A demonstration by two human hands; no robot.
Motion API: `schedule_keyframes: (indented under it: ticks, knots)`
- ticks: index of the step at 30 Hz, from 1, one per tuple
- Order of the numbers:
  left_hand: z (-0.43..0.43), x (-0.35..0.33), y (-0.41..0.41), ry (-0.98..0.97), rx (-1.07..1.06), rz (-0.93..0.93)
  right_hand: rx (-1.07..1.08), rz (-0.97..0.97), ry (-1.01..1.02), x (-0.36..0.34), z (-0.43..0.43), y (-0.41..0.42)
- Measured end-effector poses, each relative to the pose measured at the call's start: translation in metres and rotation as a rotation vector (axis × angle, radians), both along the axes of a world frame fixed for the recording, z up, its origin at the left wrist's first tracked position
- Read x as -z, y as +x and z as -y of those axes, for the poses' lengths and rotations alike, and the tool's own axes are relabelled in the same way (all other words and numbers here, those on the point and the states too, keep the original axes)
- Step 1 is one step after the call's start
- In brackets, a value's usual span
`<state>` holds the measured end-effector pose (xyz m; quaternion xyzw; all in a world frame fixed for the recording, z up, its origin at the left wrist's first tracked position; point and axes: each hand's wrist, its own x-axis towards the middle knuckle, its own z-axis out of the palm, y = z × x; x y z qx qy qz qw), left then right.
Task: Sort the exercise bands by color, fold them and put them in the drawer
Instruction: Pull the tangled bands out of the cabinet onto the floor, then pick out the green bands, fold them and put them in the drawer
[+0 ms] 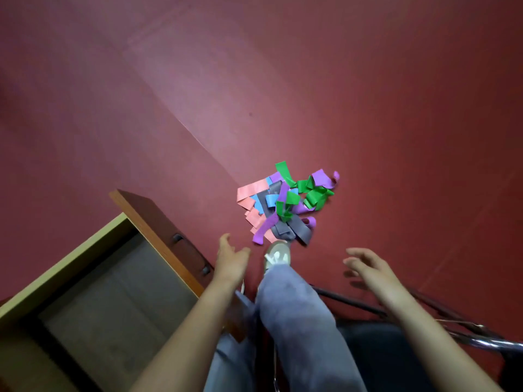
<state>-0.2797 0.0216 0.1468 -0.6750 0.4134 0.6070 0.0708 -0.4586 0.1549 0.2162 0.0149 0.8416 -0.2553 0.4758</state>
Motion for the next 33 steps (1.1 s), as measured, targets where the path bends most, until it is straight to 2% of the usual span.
schedule_keyframes:
  ticks: [5,12,17,22,28,33]
  knots:
    - [-0.020,0.003,-0.007,0.051,-0.024,-0.065,0.031,0.038,-0.072,0.001,-0.006,0.005]
    - [-0.016,0.002,-0.022,0.059,-0.170,-0.073,-0.122,0.081,-0.191,0.012,0.040,-0.028]
    - [-0.012,0.014,-0.059,-0.015,-0.272,-0.007,-0.241,0.195,-0.191,0.057,0.064,-0.080]
    - [-0.025,0.034,-0.105,-0.008,-0.267,0.013,-0.330,0.181,-0.127,0.105,0.055,-0.133]
    - [-0.036,0.111,-0.152,-0.088,-0.163,-0.056,-0.389,0.076,-0.077,0.200,0.032,-0.174]
    - [-0.031,0.237,-0.164,-0.145,0.054,-0.063,-0.405,-0.034,-0.088,0.323,0.012,-0.181]
